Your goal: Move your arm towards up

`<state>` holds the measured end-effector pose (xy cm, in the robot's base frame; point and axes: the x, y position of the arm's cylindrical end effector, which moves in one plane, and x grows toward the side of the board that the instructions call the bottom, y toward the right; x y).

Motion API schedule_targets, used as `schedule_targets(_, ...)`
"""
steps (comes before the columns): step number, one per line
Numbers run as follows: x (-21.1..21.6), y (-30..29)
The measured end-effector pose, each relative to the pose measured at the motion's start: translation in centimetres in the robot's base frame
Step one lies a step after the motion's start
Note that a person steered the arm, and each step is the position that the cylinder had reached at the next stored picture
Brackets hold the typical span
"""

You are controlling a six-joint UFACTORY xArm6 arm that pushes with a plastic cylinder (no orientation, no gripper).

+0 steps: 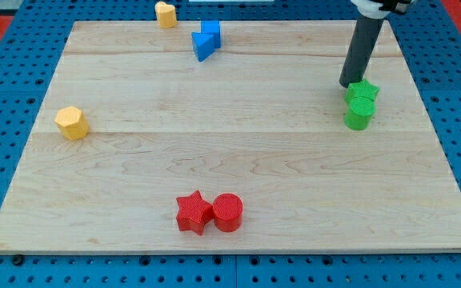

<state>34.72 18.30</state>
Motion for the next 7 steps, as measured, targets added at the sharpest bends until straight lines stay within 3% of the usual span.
schedule_targets(2, -6.5, 2.1)
schedule_targets(4, -6.5, -7.9)
schedule_targets(5, -6.5, -8.7)
schedule_targets(6, -7.0, -8.7)
schedule_targets(7, -12.4, -5.0)
